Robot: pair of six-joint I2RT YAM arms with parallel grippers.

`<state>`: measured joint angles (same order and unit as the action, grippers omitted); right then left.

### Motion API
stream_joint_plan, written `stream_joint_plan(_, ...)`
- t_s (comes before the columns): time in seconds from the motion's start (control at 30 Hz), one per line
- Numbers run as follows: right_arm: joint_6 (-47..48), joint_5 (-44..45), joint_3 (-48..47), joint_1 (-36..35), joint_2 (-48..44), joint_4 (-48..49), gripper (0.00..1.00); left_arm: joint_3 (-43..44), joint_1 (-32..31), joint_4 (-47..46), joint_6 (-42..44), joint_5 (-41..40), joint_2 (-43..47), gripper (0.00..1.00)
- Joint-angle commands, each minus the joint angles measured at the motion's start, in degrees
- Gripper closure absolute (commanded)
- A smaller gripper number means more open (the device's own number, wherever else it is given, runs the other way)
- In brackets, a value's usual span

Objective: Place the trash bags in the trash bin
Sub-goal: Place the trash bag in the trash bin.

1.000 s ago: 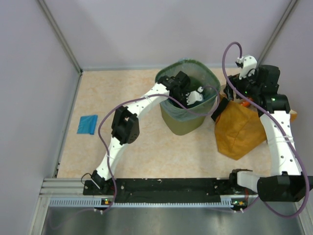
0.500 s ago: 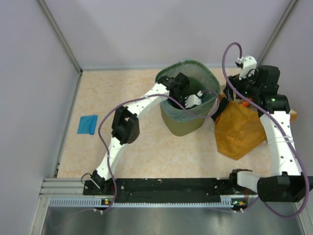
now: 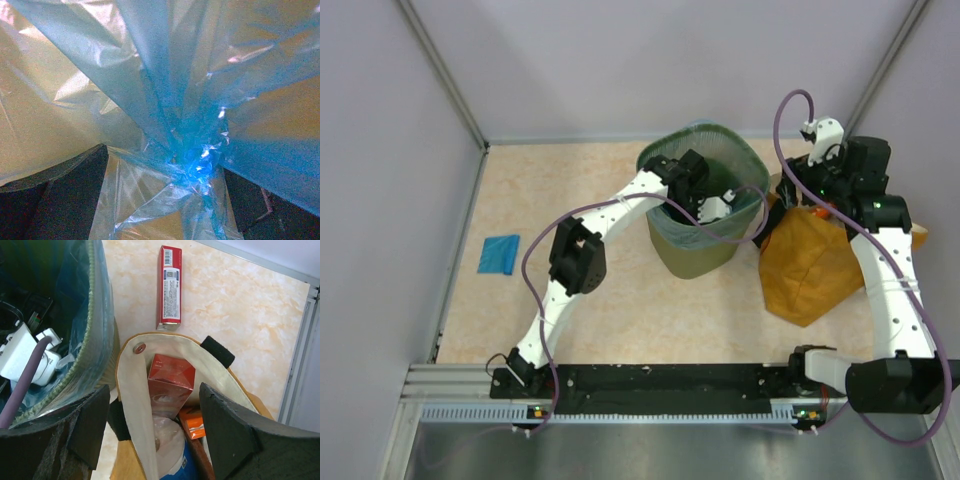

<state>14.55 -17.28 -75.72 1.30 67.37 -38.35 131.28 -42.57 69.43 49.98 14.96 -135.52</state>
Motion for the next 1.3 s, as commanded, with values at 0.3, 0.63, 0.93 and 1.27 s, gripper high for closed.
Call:
stream_joint_plan(0.3, 0.4, -0.8, 0.7, 0.7, -1.9, 2.0, 0.29, 0.1, -1.1, 5.2, 9.8, -6.2, -3.8, 0.02)
stream_joint_plan(0.63, 0.4, -1.0, 0.7, 0.7, -1.9, 2.0, 0.28, 0.1, -1.1, 1.1, 8.6, -6.2, -0.3, 0.02)
stream_joint_plan(0.93, 0.3, -1.1, 0.8, 0.9, -2.4, 1.9, 0.28, -0.6, -1.0, -2.4, 5.7, -3.5, 6.7, 0.02)
stream_joint_plan(1.27, 0.0, -1.6, 1.2, 1.2, -2.9, 1.9, 0.28, -2.3, -1.0, -5.0, 3.6, -1.7, 14.0, 0.01)
